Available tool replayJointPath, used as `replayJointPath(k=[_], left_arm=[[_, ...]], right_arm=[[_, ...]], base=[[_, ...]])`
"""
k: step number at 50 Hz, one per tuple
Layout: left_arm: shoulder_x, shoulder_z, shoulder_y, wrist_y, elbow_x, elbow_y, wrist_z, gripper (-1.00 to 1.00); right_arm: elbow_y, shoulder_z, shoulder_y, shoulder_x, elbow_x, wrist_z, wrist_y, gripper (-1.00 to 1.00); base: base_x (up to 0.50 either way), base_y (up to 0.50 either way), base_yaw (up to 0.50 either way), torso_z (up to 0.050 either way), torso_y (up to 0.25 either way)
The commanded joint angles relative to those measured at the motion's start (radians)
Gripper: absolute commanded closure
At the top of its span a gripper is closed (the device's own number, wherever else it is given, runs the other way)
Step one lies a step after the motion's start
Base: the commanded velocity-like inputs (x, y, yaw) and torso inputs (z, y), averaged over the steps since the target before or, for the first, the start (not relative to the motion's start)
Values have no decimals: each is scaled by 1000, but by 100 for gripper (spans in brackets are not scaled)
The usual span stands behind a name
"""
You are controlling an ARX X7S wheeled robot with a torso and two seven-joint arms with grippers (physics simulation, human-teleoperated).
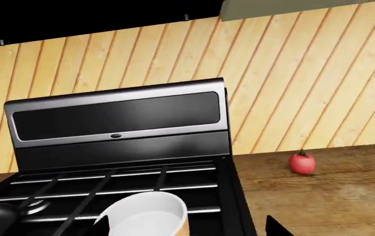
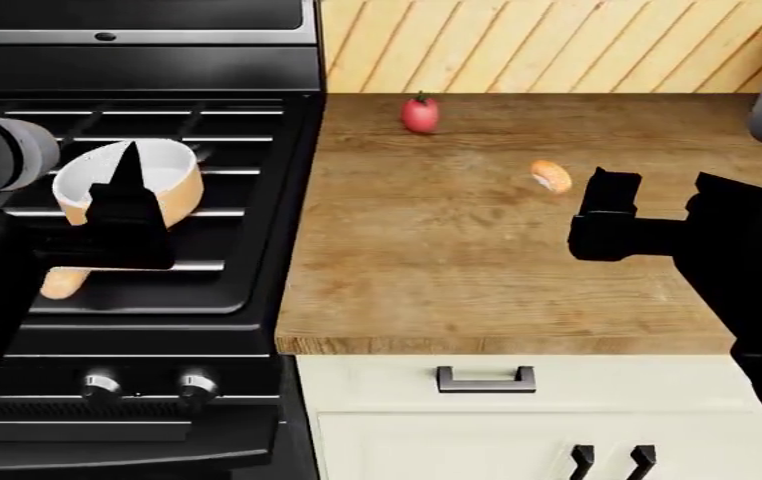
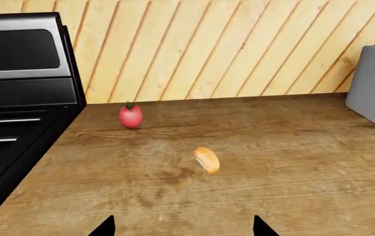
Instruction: Place both pans onto different burners. Then place the tomato and the sushi on different pans.
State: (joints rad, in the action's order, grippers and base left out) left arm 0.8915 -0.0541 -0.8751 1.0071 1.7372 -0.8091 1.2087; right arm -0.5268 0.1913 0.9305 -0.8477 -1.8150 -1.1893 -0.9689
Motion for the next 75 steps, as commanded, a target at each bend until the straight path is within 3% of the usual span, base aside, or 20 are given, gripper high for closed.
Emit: replayJointPath(k=[1,9,22,38,75], left_arm=[[3,1,5,-5,-2,-2,-2,-100],[6,1,7,-8,-2,-4,-2,-100],[4,-5,1,-10,-7,0,-4,-100],[13,0,8,-18,-5,-4,-7,-100],[17,1,24,-30,-17,-8,-18,-100]], right_arm=[[0,3,-4,0,1,3,7,-100],[-4,4,-5,-4,0,4,10,-100],[0,7,-2,-3,10,12,15,-100],[6,16,5,-4,11,10,18,-100],[1,44,17,1,35,23,17,-100]], base=[[0,-500,0,0,0],[0,-495,0,0,0],[0,-7,0,0,0],[333,-345,0,0,0],[261,-2,0,0,0]])
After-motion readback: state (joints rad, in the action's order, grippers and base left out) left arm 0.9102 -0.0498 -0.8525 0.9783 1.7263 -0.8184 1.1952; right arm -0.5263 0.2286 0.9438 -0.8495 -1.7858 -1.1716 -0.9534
